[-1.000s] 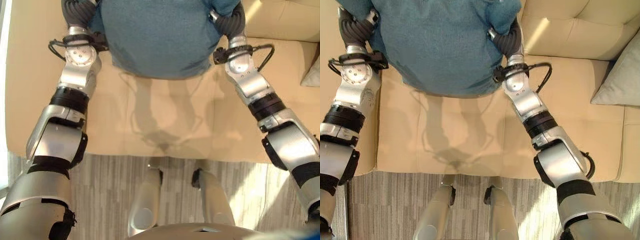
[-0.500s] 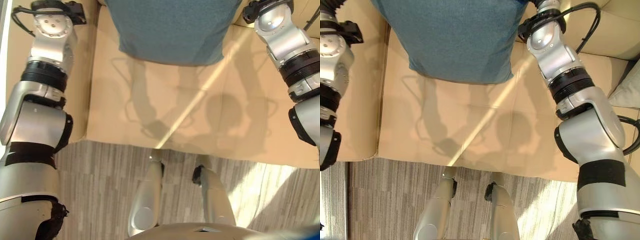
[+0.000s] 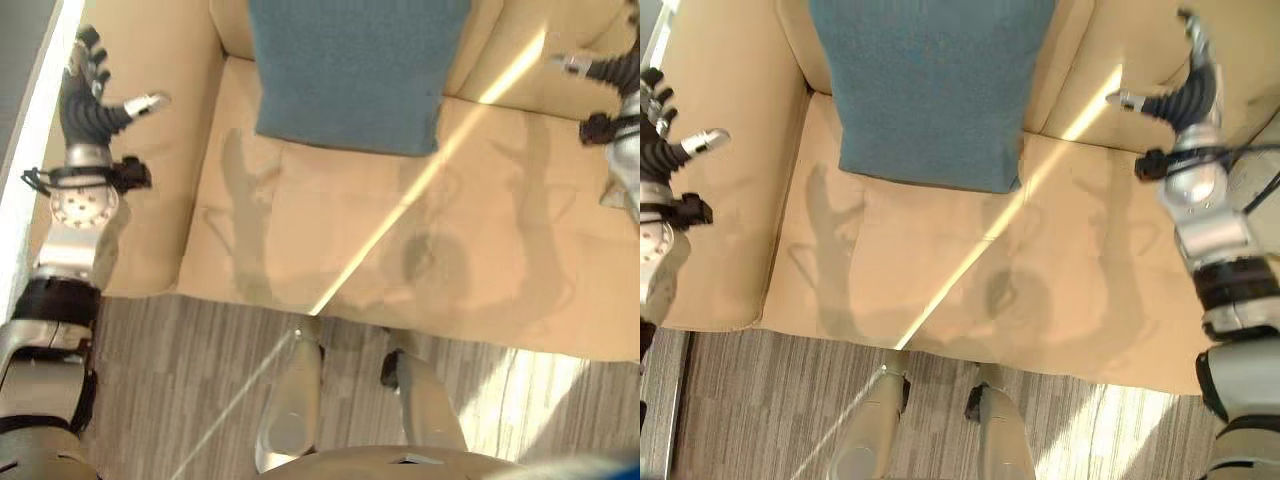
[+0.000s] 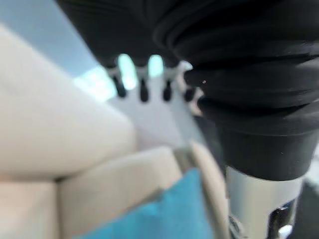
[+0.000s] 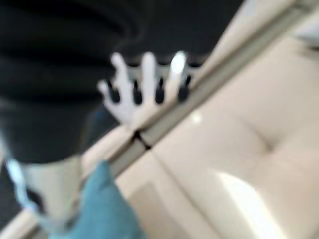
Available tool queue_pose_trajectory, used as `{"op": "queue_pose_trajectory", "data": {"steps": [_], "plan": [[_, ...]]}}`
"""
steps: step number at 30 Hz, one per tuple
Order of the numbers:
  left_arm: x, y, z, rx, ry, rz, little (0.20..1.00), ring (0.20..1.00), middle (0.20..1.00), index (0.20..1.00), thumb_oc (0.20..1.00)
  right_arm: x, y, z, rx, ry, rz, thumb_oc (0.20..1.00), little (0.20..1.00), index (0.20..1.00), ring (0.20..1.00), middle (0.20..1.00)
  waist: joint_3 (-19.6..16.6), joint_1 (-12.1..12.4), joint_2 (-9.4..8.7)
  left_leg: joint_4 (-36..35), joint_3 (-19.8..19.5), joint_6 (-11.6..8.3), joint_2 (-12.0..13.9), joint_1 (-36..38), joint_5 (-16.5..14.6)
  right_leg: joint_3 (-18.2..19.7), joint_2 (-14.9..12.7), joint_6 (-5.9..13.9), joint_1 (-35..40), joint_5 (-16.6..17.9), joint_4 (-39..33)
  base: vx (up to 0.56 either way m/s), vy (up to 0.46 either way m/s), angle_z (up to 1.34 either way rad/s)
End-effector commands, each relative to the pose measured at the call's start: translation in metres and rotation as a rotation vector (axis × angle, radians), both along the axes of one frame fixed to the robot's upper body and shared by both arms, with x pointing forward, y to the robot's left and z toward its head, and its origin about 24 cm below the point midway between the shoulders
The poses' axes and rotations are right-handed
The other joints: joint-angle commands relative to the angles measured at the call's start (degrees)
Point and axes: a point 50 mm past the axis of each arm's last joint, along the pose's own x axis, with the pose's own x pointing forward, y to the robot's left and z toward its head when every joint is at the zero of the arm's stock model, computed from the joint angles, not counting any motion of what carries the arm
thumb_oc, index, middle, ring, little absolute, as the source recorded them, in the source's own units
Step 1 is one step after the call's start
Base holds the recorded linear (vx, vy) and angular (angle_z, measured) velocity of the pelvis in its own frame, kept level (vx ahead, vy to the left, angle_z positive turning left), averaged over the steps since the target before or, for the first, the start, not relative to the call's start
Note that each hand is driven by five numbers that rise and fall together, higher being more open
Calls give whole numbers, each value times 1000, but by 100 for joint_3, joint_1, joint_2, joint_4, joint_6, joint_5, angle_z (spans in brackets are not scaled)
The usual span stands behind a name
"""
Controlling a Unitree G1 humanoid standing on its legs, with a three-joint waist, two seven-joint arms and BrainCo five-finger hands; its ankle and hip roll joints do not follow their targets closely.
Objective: Pick up all the scattered cushions and arrange them neatly on the sofa.
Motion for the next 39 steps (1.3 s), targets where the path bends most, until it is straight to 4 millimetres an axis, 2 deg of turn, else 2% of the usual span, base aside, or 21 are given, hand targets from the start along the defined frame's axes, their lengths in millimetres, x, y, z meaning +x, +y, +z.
{"op": "queue_pose_trajectory", "data": {"steps": [1, 3, 4, 5, 6, 10, 11, 12, 13, 15, 16, 18, 21, 22, 26, 29, 32, 36, 37, 38, 39], "plan": [[1, 4, -19, 103, 79, 18, 1000, 1000, 1000, 1000, 1000, -6, -8, -28, -98, 77, -7, 1000, 1000, 1000, 1000, 1000, -653, 3, -80, -214, 318, 134, -308, 810, -539, -172, -143, 446, 725, -435, 26, 123, -92, -4], [-11, 6, -55, 74, 195, 15, 1000, 1000, 1000, 1000, 1000, -19, -14, -57, -86, 159, -12, 1000, 1000, 1000, 1000, 1000, -751, -11, -54, -251, 313, 124, -275, 1020, -574, -214, -146, 431, 926, -508, 26, 113, -101, 3], [-27, 4, -97, 36, 347, -9, 1000, 1000, 1000, 1000, 1000, -34, -19, -93, -88, 289, -20, 1000, 1000, 1000, 1000, 1000, -814, -13, -32, -251, 300, 120, -247, 1212, -595, -266, -130, 411, 1136, -580, 26, 102, -108, 2], [-36, 5, -114, 37, 418, -10, 1000, 1000, 1000, 1000, 1000, -40, -23, -109, -92, 351, -31, 1000, 1000, 1000, 1000, 1000, -850, -27, -10, -251, 303, 128, -242, 1287, -610, -281, -131, 395, 1214, -608, 26, 148, -167, 2], [-67, 6, -180, -50, 676, 3, 1000, 1000, 1000, 1000, 1000, -64, -30, -162, -100, 568, -58, 1000, 1000, 1000, 1000, 1000, -987, -53, 33, -251, 291, 140, -210, 1567, -633, -342, -109, 354, 1509, -684, 26, 128, -111, 2], [-107, 1, -250, -129, 993, 31, 1000, 1000, 1000, 1000, 1000, -87, -29, -220, -101, 817, -70, 1000, 1000, 1000, 1000, 1000, -1133, -88, 87, -251, 330, 159, -169, 1831, -647, -413, -81, 284, 1828, -788, 26, 73, -83, 5], [-126, -6, -282, -194, 1136, 59, 1000, 1000, 1000, 1000, 1000, -96, -22, -247, -88, 926, -61, 1000, 1000, 1000, 1000, 1000, -1208, -88, 105, -251, 340, 174, -147, 1957, -658, -414, -57, 250, 1976, -849, 26, 45, -67, -1], [-126, -6, -282, -194, 1135, 59, 1000, 1000, 1000, 1000, 1000, -96, -22, -247, -89, 925, -61, 1000, 1000, 1000, 1000, 1000, -1192, -90, 108, -251, 339, 174, -146, 1973, -662, -415, -56, 250, 1993, -852, 26, 28, -73, 0], [-136, -10, -295, -188, 1207, 68, 1000, 1000, 1000, 1000, 1000, -103, -18, -262, -77, 984, -60, 1000, 1000, 1000, 1000, 1000, -1219, -101, 117, -251, 346, 175, -130, 2035, -663, -400, -38, 231, 2060, -885, 26, 6, -75, 3], [-178, -25, -335, -201, 1462, 76, 1000, 1000, 1000, 1000, 1000, -137, -6, -313, -42, 1208, -63, 1000, 1000, 1000, 1000, 1000, -1335, -117, 130, -251, 336, 166, -66, 2240, -672, -359, 33, 131, 2294, -996, 26, -14, -161, 10], [-188, -29, -343, -206, 1531, 87, 1000, 1000, 1000, 1000, 1000, -149, -3, -329, -20, 1283, -79, 1000, 1000, 1000, 1000, 1000, -1314, -141, 145, -244, 317, 116, -34, 2243, -631, -360, 67, 97, 2333, -1025, 26, -69, -159, 7], [-192, -31, -347, -174, 1581, 71, 1000, 1000, 1000, 1000, 1000, -160, -1, -339, 4, 1337, -94, 1000, 1000, 1000, 1000, 1000, -1290, -171, 141, -193, 279, 56, -1, 2206, -597, -393, 99, 52, 2378, -1090, 26, -88, -101, 13], [-188, -34, -350, -89, 1631, 45, 1000, 1000, 1000, 1000, 1000, -182, -4, -358, 110, 1434, -186, 1000, 1000, 1000, 1000, 1000, -1182, -267, 133, 110, 318, -62, 28, 2000, -529, -456, 107, -7, 2407, -1132, 26, -175, -75, 22], [-184, -34, -349, -74, 1627, 37, 1000, 1000, 1000, 1000, 1000, -183, -5, -359, 106, 1454, -202, 1000, 1000, 1000, 1000, 1000, -1100, -264, 108, 427, 277, -56, -12, 1865, -627, -409, 88, -22, 2381, -1087, 26, -194, -7, 31], [-181, -40, -351, -106, 1622, 38, 1000, 1000, 1000, 1000, 1000, -186, -12, -361, 113, 1493, -248, 1000, 1000, 1000, 1000, 1000, -1007, -179, 39, 1057, -447, -15, -236, 1927, -1019, -100, -11, -49, 2230, -924, 187, -158, 73, -8], [-183, -49, -355, -133, 1628, 19, 1000, 1000, 1000, 1000, 1000, -193, -14, -364, 136, 1529, -269, 1000, 1000, 1000, 1000, 1000, -1051, -249, 167, 942, -802, 38, -267, 2213, -1210, 218, -69, 9, 1985, -874, 560, -115, 224, -44], [-182, -56, -357, -128, 1637, -11, 1000, 1000, 1000, 1000, 1000, -194, -13, -366, 131, 1545, -274, 1000, 1000, 1000, 1000, 1000, -1025, -283, 209, 783, -745, 160, -348, 2383, -1400, 361, -137, 70, 1820, -768, 665, -105, 171, -37], [-169, -68, -356, -97, 1613, -62, 1000, 1000, 1000, 1000, 1000, -195, 3, -374, 142, 1582, -248, 1000, 1000, 1000, 1000, 1000, -976, -278, 207, 678, -399, 359, -606, 2376, -1502, 467, -410, 311, 1422, -294, 528, -209, 213, -81], [-160, -67, -353, -103, 1582, -54, 1000, 1000, 1000, 1000, 1000, -189, 7, -374, 150, 1575, -241, 1000, 1000, 1000, 1000, 1000, -893, -251, 214, 767, -217, 400, -630, 2254, -1474, 320, -499, 375, 1191, -191, 604, -203, 108, -111], [-160, -67, -353, -103, 1581, -54, 1000, 1000, 1000, 1000, 1000, -189, 7, -374, 150, 1574, -241, 1000, 1000, 1000, 1000, 1000, -895, -243, 212, 773, -208, 401, -631, 2246, -1479, 330, -498, 376, 1178, -193, 612, -221, 74, -92], [-155, -67, -351, -97, 1569, -54, 1000, 1000, 1000, 1000, 1000, -189, 8, -374, 143, 1574, -240, 1000, 1000, 1000, 1000, 1000, -865, -173, 219, 872, -95, 438, -632, 2158, -1494, 93, -543, 361, 1184, -298, 696, -78, 21, -88]]}}
